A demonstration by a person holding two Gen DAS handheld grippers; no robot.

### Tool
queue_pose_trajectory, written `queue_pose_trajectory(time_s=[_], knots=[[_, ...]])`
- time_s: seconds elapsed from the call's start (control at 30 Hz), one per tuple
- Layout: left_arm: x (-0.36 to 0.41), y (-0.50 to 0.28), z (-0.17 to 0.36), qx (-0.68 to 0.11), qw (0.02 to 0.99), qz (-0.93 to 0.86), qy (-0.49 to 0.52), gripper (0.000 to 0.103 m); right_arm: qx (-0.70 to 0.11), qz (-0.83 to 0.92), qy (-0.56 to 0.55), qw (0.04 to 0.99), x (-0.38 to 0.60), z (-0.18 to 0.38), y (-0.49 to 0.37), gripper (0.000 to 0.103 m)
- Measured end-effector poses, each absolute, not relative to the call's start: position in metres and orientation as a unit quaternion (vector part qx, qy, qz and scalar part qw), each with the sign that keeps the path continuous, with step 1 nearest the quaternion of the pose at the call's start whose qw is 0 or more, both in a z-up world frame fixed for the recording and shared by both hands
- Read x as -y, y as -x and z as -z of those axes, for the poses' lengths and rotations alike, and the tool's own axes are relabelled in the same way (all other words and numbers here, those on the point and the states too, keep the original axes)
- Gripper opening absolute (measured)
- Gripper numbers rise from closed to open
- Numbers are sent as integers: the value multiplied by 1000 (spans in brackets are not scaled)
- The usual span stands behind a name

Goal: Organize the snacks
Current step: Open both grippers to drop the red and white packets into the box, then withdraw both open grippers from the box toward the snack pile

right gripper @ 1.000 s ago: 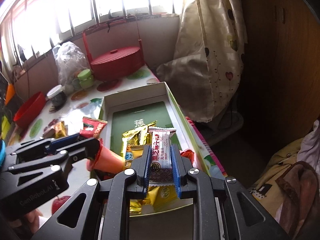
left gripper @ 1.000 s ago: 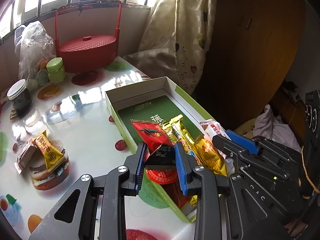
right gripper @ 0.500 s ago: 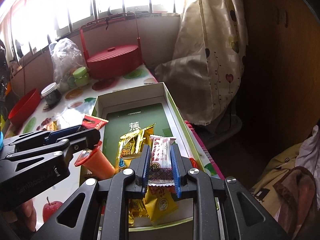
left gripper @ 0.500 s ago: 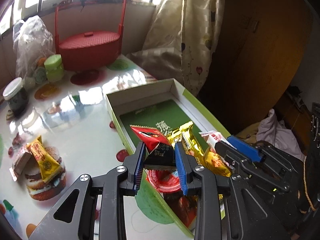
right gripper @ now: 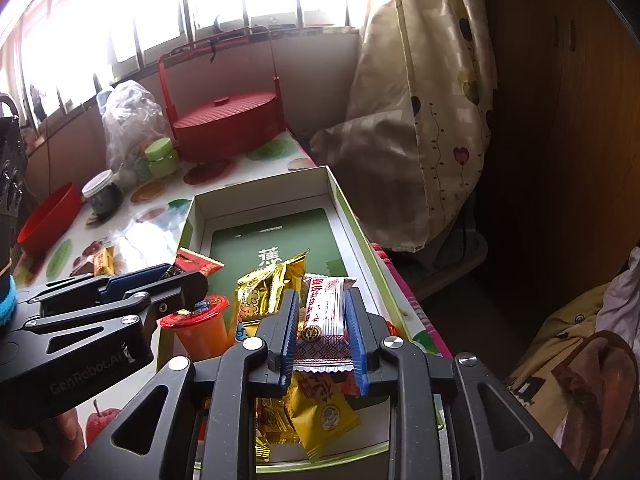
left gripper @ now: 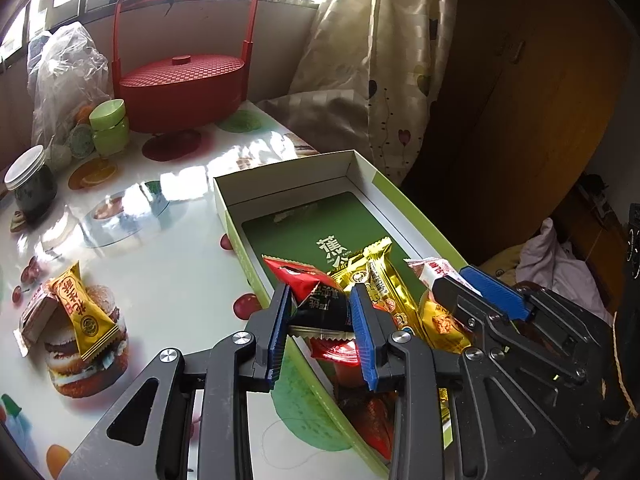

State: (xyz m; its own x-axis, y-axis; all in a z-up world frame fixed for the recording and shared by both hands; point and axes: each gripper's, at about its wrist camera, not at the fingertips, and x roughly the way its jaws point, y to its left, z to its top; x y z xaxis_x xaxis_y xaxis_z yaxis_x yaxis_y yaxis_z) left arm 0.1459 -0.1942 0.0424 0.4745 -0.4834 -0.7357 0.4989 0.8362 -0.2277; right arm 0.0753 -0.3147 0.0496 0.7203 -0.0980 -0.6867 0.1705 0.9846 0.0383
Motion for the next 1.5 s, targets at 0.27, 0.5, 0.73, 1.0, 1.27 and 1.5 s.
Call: queue_pose_trajectory(time_s=[0.27, 0.5, 0.73, 1.0, 1.27, 1.5], knots=[[196, -138, -45, -425, 854, 301, -22, 39, -364, 68, -59, 927, 312, -50, -74, 34], [188, -130, -54, -408, 862, 301, -17, 44, -359, 72, -60, 929, 309, -54, -68, 39], [177, -122, -65, -396, 868, 299, -15, 44, -351, 73, -57, 932, 305, -62, -61, 40], [158, -108, -79, -378, 879, 290, -11, 44, -338, 65, -54, 937, 293, -75, -50, 40], [132, -99, -83, -374, 887, 271, -3, 44, -333, 46, -48, 941, 272, -82, -46, 40], [113, -95, -84, -373, 892, 255, 3, 44, -331, 30, -46, 942, 257, -84, -48, 40]])
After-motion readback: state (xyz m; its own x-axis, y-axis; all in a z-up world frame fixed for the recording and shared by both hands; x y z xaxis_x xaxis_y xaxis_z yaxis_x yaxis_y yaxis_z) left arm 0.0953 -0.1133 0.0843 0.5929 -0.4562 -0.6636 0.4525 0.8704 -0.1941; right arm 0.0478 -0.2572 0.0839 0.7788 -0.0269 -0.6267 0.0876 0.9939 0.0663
